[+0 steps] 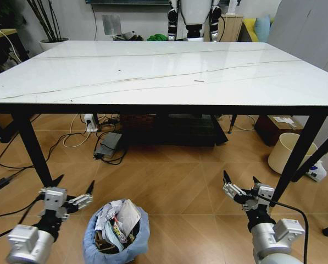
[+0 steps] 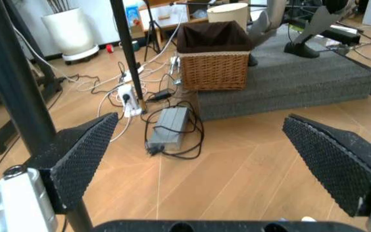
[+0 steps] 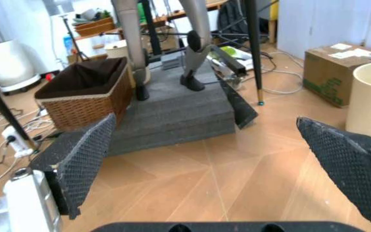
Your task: Pick up the trash bin and place the trash from the table into it.
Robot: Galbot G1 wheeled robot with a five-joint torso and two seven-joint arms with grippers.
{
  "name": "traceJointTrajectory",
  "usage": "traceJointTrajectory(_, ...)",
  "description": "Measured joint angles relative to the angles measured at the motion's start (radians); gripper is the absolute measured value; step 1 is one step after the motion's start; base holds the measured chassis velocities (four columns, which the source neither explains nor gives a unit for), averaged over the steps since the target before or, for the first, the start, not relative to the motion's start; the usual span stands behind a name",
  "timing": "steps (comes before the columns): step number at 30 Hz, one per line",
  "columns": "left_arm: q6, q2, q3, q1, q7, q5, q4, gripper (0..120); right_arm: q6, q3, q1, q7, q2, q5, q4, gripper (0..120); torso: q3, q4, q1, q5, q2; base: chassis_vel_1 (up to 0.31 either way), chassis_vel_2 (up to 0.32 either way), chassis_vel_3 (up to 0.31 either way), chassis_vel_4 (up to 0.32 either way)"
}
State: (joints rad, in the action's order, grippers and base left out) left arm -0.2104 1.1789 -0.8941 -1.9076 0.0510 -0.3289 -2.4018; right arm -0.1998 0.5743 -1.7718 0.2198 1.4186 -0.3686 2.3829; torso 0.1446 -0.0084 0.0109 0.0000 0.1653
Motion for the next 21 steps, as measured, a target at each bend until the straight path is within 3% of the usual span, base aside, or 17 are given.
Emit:
traceJointTrajectory(9,0.002,0.002,-0.002,-0.003,0.03,0.014,-0.016,100,0.051,0.063,0.015,-0.102,0.082,0.052,-0.026,100,0.0,-0.0003,0.0,-0.0001,0.0,0.0,0.0,0.0,0.0)
traceJointTrajectory(16,-0.016,0.001,0.015,0.003,0.025,-0.004,-0.022,100,0.099,0.074,0.005,-0.225,0.066,0.071,-0.031,100,0.0,-0.0001,0.0,0.0,0.0,0.0,0.0,0.0,0.0)
traceJointTrajectory(21,-0.03,-0.007,0.025,0.01,0.03,0.005,-0.026,100,0.1,0.09,0.006,-0.233,0.066,0.139,-0.04,100,0.0,-0.0002,0.0,0.0,0.0,0.0,0.0,0.0,0.0)
